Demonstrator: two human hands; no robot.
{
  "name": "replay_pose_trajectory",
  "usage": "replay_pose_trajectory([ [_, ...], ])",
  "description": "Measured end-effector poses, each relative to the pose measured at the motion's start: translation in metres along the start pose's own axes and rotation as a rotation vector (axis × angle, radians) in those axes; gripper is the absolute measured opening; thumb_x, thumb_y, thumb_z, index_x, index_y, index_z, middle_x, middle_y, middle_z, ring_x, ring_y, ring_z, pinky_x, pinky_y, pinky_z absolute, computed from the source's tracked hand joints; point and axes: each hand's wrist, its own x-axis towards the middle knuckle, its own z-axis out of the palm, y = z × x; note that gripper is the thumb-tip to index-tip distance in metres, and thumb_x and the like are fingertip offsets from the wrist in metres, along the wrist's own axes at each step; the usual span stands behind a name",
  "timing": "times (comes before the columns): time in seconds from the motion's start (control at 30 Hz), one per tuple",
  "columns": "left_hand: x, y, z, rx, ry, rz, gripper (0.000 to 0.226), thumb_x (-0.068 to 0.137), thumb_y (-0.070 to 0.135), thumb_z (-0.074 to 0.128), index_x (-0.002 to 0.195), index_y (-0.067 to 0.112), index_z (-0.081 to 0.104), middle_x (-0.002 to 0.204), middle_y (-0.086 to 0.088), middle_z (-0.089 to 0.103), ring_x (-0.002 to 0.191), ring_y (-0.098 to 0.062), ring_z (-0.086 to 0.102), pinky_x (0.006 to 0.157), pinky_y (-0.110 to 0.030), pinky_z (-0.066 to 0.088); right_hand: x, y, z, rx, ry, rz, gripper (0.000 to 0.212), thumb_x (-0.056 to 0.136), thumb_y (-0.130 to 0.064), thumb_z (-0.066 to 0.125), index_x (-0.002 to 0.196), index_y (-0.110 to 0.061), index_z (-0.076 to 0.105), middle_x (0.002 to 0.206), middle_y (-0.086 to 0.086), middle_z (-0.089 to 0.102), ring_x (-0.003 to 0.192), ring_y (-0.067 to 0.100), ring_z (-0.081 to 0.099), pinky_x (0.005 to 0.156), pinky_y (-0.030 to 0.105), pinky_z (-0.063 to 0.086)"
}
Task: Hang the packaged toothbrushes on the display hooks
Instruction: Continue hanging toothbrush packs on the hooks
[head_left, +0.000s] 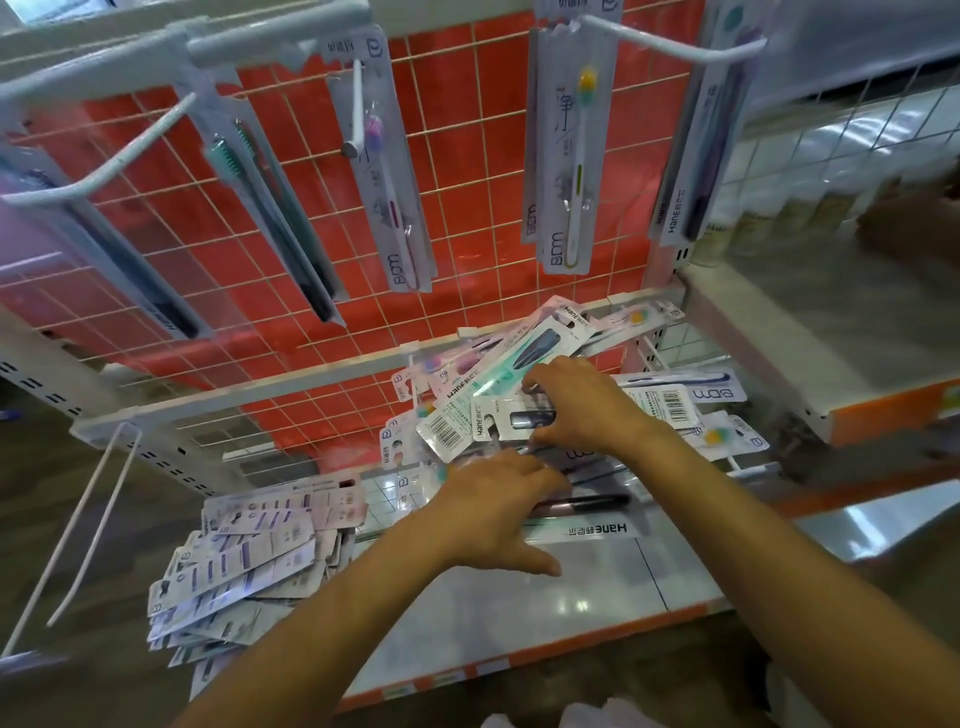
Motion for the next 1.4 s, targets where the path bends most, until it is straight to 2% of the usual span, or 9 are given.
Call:
replay_pose_trajectory([
  [0.57,-0.006,0.003,-0.008,-0.15,0.051,-0.075,0.058,0.082,0.044,0.071,0.134,0.032,0.048,0.129,0.003,0.051,0.113,-0.016,0.052,0.091,-0.031,0.046,-0.003,-0.005,-0.012,-0.125,0.001,-0.006,0.051,0.082,-0.036,0.068,0.127,-0.024,0.049,0.122,0.001,0.055,0.117,0.026,0.046,0.092,0.046,0.036],
  [0.7,-0.012,-0.001,-0.02,-0.245,0.132,-0.071,0.058,0.082,0.047,0.072,0.134,0.032,0.05,0.131,0.007,0.051,0.113,-0.009,0.048,0.089,-0.019,0.038,-0.001,-0.006,-0.027,-0.062,0.128,-0.054,0.044,0.078,-0.039,0.066,0.117,-0.02,0.055,0.105,-0.002,0.058,0.1,0.023,0.052,0.08,0.038,0.039],
  [0.8,-0.015,-0.006,-0.03,-0.381,0.141,-0.126,0.062,0.082,0.044,0.073,0.137,0.03,0.046,0.132,0.01,0.053,0.112,-0.006,0.05,0.091,-0.017,0.041,0.002,-0.008,-0.041,0.144,0.199,-0.114,0.038,0.08,-0.038,0.066,0.113,-0.02,0.06,0.091,-0.006,0.057,0.085,0.018,0.054,0.069,0.029,0.039],
  [0.97,-0.025,-0.016,-0.042,-0.728,0.188,-0.222,0.062,0.076,0.038,0.081,0.127,0.041,0.045,0.115,0.018,0.054,0.103,-0.001,0.056,0.085,-0.013,0.048,-0.002,-0.017,-0.068,0.858,0.285,-0.101,0.034,0.09,-0.035,0.063,0.119,-0.017,0.066,0.105,-0.011,0.068,0.09,0.001,0.064,0.072,0.015,0.048],
  [1.03,-0.028,-0.02,-0.044,-0.866,0.241,-0.265,0.059,0.071,0.035,0.084,0.119,0.04,0.05,0.113,0.014,0.06,0.102,-0.007,0.061,0.085,-0.021,0.054,0.0,-0.016,-0.073,1.117,0.332,-0.009,0.026,0.093,-0.033,0.058,0.109,-0.015,0.069,0.102,-0.005,0.068,0.096,0.007,0.062,0.077,0.022,0.047],
  [1.1,-0.029,-0.024,-0.045,-1.067,0.316,-0.3,0.064,0.065,0.033,0.087,0.12,0.027,0.055,0.113,0.002,0.067,0.102,-0.016,0.066,0.085,-0.029,0.056,0.003,-0.016,-0.076,1.285,0.353,0.125,0.035,0.087,-0.047,0.059,0.095,-0.014,0.069,0.093,0.004,0.064,0.09,0.021,0.06,0.083,0.034,0.046],
  [1.2,-0.026,-0.027,-0.049,-1.351,0.501,-0.36,0.044,0.072,0.018,0.08,0.111,0.018,0.059,0.103,-0.006,0.072,0.09,-0.019,0.071,0.073,-0.027,0.058,0.006,-0.019,-0.074,1.512,0.345,0.251,0.043,0.086,-0.05,0.056,0.1,-0.011,0.068,0.106,0.02,0.063,0.097,0.032,0.06,0.096,0.052,0.047],
  [1.3,-0.02,-0.028,-0.053,-1.483,0.62,-0.411,0.03,0.081,0.014,0.071,0.109,0.013,0.06,0.094,-0.01,0.075,0.084,-0.027,0.072,0.07,-0.033,0.059,0.006,-0.026,-0.069,1.653,0.292,0.253,0.05,0.086,-0.041,0.054,0.115,-0.001,0.064,0.119,0.027,0.062,0.098,0.034,0.062,0.094,0.05,0.049],
  [1.4,-0.013,-0.026,-0.054,-1.614,0.695,-0.398,0.024,0.088,0.009,0.064,0.111,0.011,0.06,0.099,-0.013,0.074,0.084,-0.026,0.073,0.07,-0.035,0.06,0.005,-0.035,-0.064,1.676,0.242,0.245,0.044,0.095,-0.031,0.05,0.117,0.006,0.06,0.111,0.029,0.061,0.093,0.038,0.063,0.09,0.053,0.05],
])
